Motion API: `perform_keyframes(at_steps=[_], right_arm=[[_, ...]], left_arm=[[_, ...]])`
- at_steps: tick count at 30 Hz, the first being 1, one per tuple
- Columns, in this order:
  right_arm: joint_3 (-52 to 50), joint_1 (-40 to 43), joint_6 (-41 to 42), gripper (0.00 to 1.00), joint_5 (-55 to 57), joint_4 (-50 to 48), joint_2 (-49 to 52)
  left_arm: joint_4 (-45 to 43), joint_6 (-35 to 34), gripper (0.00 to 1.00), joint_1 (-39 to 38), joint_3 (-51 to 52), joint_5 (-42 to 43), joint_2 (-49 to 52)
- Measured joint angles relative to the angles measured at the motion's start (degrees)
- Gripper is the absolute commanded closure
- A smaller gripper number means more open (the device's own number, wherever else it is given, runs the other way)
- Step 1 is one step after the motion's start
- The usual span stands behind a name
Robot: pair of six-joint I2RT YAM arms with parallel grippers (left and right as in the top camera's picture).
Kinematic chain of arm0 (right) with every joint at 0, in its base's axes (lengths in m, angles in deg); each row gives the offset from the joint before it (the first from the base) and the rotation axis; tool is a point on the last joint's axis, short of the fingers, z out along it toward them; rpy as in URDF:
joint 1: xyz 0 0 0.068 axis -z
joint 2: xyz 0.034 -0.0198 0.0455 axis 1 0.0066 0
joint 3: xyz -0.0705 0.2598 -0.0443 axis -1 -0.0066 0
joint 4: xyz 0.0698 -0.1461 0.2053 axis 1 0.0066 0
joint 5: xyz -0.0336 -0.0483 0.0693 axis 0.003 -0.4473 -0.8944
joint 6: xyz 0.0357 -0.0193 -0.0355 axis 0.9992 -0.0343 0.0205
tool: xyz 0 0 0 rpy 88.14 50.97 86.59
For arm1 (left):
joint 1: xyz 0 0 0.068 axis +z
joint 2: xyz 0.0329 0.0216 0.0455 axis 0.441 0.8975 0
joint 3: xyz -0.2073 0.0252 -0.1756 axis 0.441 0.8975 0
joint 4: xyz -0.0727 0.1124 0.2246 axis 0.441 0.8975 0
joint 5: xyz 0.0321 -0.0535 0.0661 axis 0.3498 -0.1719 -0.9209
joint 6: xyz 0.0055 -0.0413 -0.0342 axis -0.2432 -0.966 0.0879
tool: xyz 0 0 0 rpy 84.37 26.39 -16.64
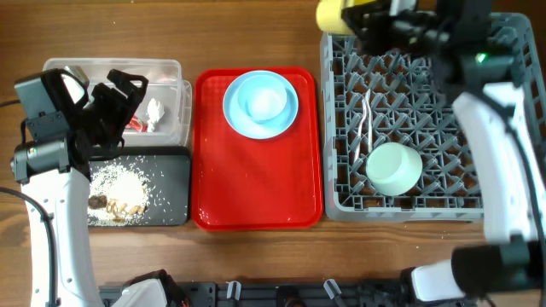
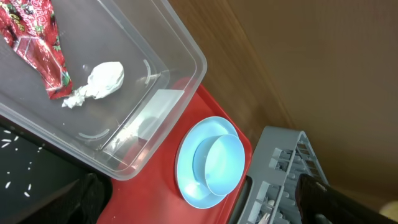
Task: Sort waste into correct bins and load items into the dishwasher rack
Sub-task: 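Place the yellow cup in the rack's upper left and release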
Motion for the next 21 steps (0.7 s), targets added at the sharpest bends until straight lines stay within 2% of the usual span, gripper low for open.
perform_keyframes(at_steps=[4, 8, 13, 21], right_arm=[[-0.11, 6.78, 0.48, 0.93, -16.7, -5.03, 9.29], [-0.15, 10.91, 3.43, 0.94, -28.63, -12.96, 19.19], [-0.22, 14.38, 8.63, 0.93, -34.36, -18.75, 29.31], [-0.42, 16.55, 10.73, 0.93, -36.89, -19.21, 34.27]], left_arm=[[-0.02, 0.0, 0.0, 0.0, 0.0, 0.0, 0.0], [-0.02, 0.0, 0.0, 0.0, 0.0, -0.02, 0.0], [-0.02, 0.0, 0.0, 0.0, 0.0, -0.02, 0.0], [-0.02, 0.0, 0.0, 0.0, 0.0, -0.02, 0.0]])
